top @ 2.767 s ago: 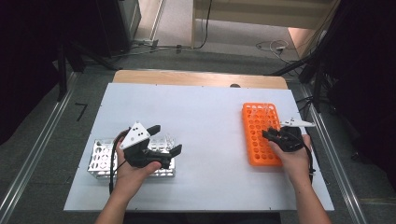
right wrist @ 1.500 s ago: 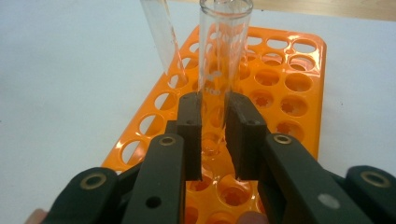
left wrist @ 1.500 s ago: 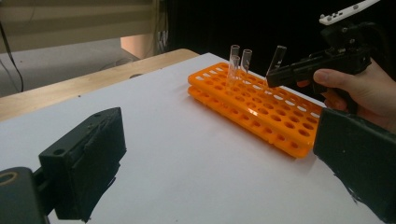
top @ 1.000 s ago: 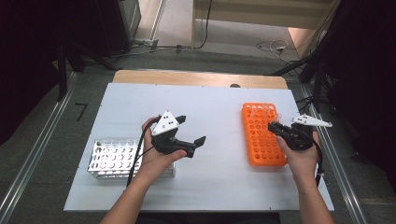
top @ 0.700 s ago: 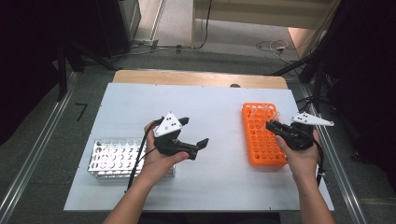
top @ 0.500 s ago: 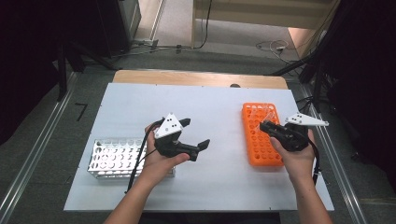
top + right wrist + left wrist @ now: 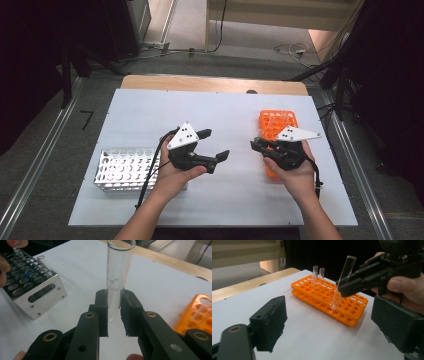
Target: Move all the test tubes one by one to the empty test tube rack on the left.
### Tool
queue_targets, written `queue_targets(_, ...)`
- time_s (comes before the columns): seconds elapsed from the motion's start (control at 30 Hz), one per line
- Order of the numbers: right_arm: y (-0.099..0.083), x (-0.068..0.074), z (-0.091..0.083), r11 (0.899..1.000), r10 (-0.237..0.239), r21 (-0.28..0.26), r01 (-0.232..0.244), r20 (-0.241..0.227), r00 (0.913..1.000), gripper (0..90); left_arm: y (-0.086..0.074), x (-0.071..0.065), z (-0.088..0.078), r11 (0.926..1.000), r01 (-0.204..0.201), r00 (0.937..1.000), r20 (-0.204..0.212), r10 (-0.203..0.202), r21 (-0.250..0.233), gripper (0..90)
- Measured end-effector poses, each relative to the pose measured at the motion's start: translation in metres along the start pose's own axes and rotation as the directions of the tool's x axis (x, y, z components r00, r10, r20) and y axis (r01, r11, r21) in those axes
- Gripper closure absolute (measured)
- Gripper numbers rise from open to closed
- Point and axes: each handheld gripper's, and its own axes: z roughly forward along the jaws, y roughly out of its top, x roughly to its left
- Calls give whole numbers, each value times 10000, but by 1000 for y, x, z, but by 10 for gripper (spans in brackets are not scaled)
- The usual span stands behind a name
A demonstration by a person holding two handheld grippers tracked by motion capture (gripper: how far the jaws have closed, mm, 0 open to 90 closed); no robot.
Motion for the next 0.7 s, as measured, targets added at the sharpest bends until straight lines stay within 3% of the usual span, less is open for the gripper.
queue_targets(0.43,0,37,24,9946,-811,583,862,-838,9932,747,0,-17,12,9986,-385,9993,-3,385,352,469)
queue_targets(0.7,0,51,31,9900,-1125,725,1211,-1122,9873,747,-2,-22,17,9974,-503,9987,142,496,510,602)
